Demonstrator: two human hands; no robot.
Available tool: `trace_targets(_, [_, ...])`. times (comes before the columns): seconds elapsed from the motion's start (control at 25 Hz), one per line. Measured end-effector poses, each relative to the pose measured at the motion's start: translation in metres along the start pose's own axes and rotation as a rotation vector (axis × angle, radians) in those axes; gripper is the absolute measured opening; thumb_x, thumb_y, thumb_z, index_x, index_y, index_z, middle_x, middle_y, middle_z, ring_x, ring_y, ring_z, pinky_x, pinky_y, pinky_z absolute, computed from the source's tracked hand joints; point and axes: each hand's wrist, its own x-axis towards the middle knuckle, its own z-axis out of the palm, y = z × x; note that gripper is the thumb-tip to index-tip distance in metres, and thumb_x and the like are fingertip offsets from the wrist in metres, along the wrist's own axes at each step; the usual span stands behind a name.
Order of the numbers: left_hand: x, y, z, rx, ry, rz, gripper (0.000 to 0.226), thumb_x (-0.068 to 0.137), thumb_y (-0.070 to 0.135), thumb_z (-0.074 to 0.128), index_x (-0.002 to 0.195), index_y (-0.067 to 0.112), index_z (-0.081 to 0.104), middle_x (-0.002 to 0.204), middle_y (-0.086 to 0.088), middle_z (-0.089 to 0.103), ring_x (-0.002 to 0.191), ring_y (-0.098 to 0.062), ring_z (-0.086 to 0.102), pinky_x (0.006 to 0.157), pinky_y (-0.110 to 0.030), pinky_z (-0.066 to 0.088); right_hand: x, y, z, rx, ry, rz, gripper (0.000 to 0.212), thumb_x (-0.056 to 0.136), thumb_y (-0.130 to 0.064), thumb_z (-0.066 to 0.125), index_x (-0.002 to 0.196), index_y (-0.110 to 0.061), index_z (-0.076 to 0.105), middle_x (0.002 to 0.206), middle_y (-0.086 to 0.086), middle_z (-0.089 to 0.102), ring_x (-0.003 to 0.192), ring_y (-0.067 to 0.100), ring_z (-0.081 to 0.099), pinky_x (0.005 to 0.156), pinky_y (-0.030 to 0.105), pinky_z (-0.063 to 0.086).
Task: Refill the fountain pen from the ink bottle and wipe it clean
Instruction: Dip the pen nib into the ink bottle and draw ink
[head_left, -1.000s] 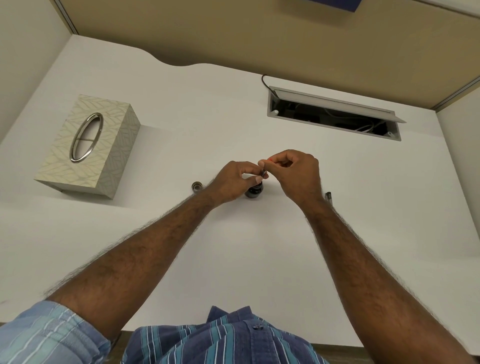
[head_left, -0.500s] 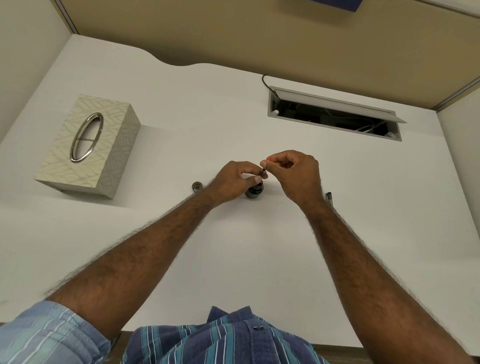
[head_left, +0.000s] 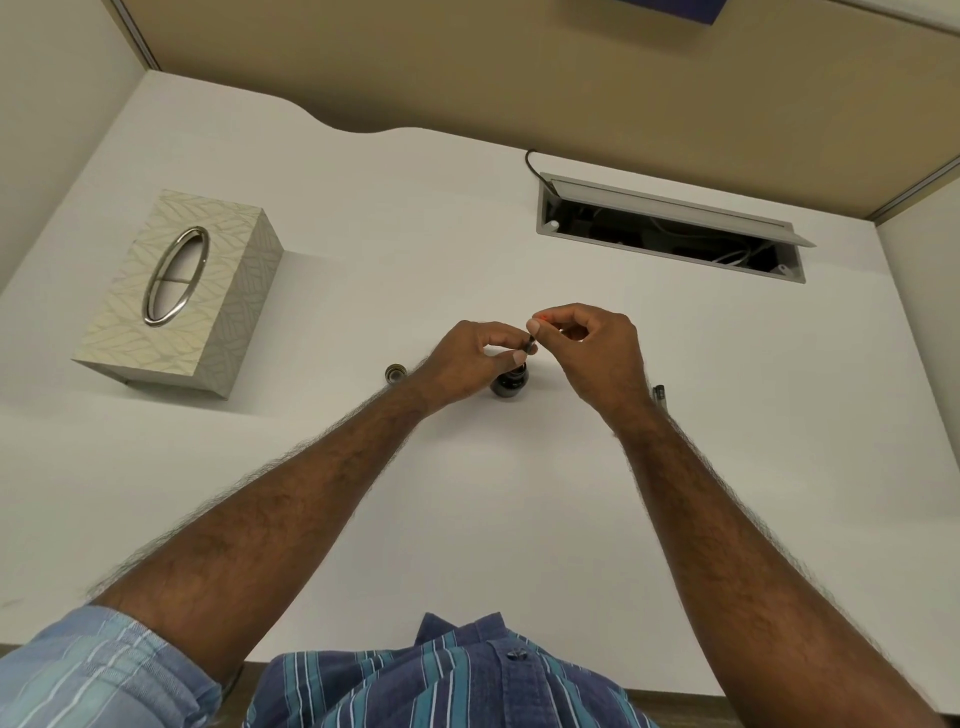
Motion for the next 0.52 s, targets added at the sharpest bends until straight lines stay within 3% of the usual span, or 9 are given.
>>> trace_targets(0.2, [-0.01, 0.003, -0.008, -0.127, 0.019, -0.092, 0.026, 0.105, 0.028, 0.066, 0.126, 0.02, 0.079, 0.131, 0.008, 0.077, 0.132, -0.005, 0.064, 0.108, -0.023, 0.044, -0.005, -0.001, -0.008, 0.021, 0.007, -0.001, 0.009, 0.094, -0.03, 0.081, 0.096, -0.021, 0.085, 0.093, -0.016, 0.081, 0.088, 0.01, 0.072, 0.073, 0.009, 0.052])
trace_targets(0.52, [-0.03, 0.001, -0.016, -0.296, 0.129, -0.14, 0.023, 0.109, 0.031, 0.059, 0.119, 0.028, 0.079, 0.135, 0.007, 0.076, 0.133, -0.014, 0.065, 0.113, -0.044, 0.052, -0.015, -0.005, -0.017, 0.002, 0.036, -0.083, 0.007, 0.096, -0.029, 0.079, 0.099, -0.025, 0.084, 0.097, -0.02, 0.079, 0.086, 0.002, 0.07, 0.073, 0.006, 0.048])
